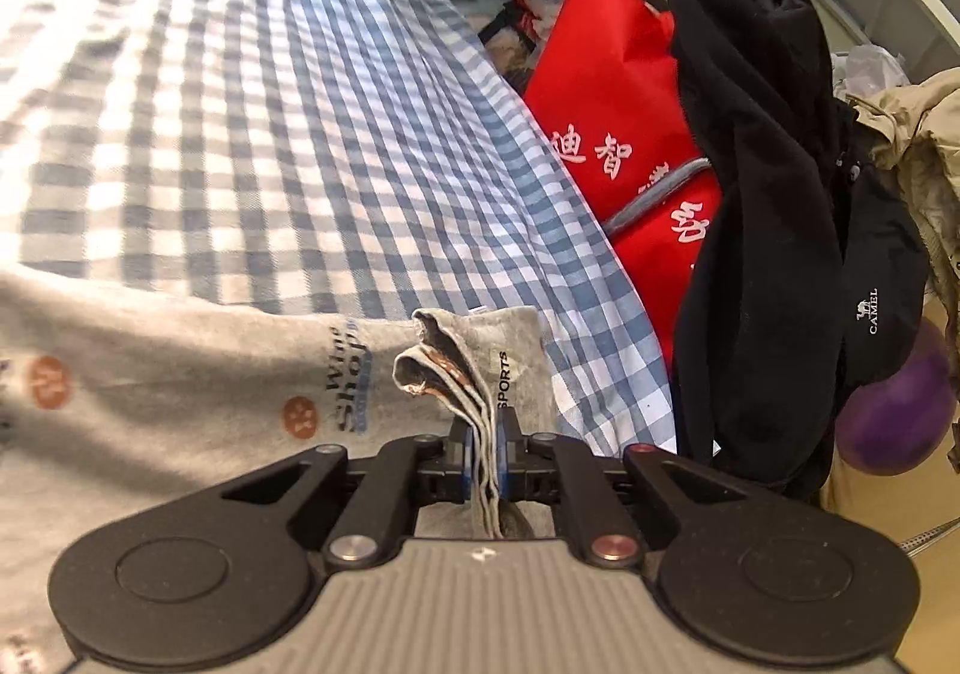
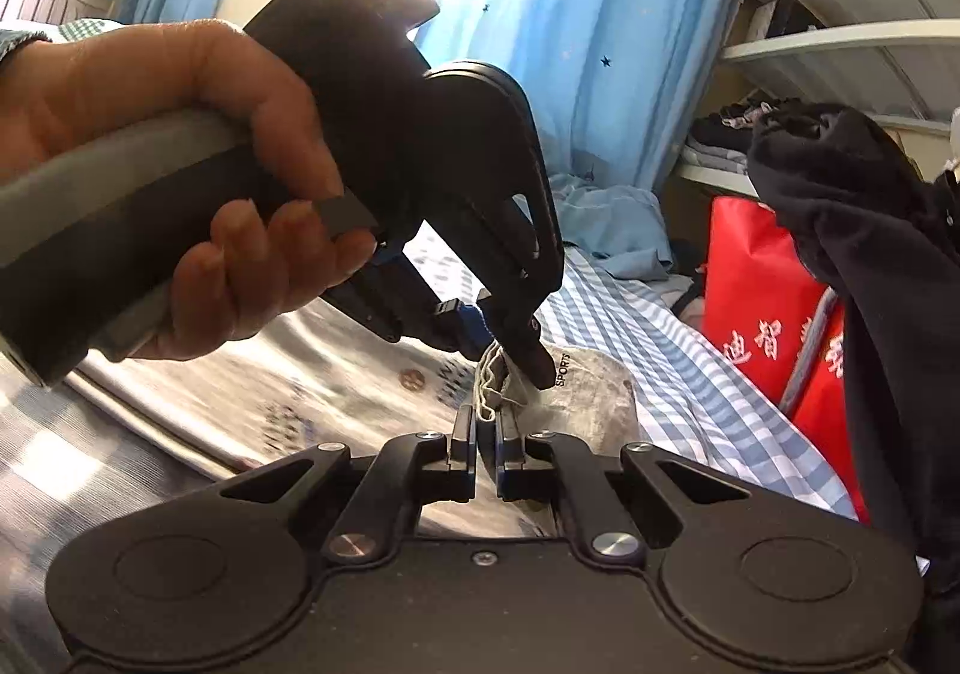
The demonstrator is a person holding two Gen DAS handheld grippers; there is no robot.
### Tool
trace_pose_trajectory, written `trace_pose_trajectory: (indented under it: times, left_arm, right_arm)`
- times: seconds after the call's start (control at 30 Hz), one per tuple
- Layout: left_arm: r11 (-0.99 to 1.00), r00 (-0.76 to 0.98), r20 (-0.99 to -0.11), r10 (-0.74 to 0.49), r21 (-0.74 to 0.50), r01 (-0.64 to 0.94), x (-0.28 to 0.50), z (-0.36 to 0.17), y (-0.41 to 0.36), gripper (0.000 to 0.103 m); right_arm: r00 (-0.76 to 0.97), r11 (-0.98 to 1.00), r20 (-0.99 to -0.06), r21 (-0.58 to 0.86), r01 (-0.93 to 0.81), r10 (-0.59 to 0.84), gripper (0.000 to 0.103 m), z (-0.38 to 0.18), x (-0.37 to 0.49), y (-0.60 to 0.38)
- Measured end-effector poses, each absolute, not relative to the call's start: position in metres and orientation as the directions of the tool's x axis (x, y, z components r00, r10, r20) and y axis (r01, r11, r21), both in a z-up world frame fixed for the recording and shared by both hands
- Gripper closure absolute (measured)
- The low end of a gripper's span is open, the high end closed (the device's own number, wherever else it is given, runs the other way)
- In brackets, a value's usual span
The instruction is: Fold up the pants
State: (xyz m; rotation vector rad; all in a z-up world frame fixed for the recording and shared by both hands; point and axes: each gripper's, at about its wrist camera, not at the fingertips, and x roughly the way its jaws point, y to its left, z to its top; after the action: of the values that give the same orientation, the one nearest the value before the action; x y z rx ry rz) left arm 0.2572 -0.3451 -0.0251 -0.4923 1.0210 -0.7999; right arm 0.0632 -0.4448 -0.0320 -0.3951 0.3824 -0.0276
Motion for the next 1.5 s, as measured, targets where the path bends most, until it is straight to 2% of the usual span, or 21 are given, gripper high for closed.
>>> trace_pose_trajectory:
  times: [0.43,0.97,1.2,1.4,1.47,1.5]
  left_arm:
    - [0.689,0.385,-0.572,-0.724,-0.633,0.354,0.231,0.007,-0.236,0.097]
    - [0.74,0.435,-0.614,-0.658,-0.632,0.228,0.223,-0.021,-0.088,0.097]
    - [0.768,0.417,-0.657,-0.628,-0.608,0.2,0.236,-0.042,-0.06,0.097]
    - [0.769,0.431,-0.655,-0.62,-0.616,0.17,0.232,-0.057,-0.055,0.096]
    - [0.78,0.44,-0.662,-0.607,-0.602,0.171,0.23,-0.055,-0.055,0.091]
    - [0.789,0.445,-0.668,-0.597,-0.589,0.174,0.229,-0.053,-0.056,0.09]
  right_arm:
    - [0.936,0.917,-0.346,-0.353,-0.186,0.056,0.098,-0.004,0.038,-0.355]
    - [0.87,0.854,-0.418,-0.32,-0.411,0.262,0.098,-0.008,0.03,-0.235]
    - [0.836,0.838,-0.465,-0.299,-0.456,0.29,0.096,-0.016,0.044,-0.198]
    - [0.822,0.847,-0.484,-0.262,-0.462,0.299,0.084,-0.027,0.047,-0.201]
    - [0.826,0.852,-0.478,-0.254,-0.457,0.301,0.065,-0.026,0.046,-0.211]
    - [0.83,0.854,-0.469,-0.254,-0.453,0.301,0.061,-0.026,0.044,-0.215]
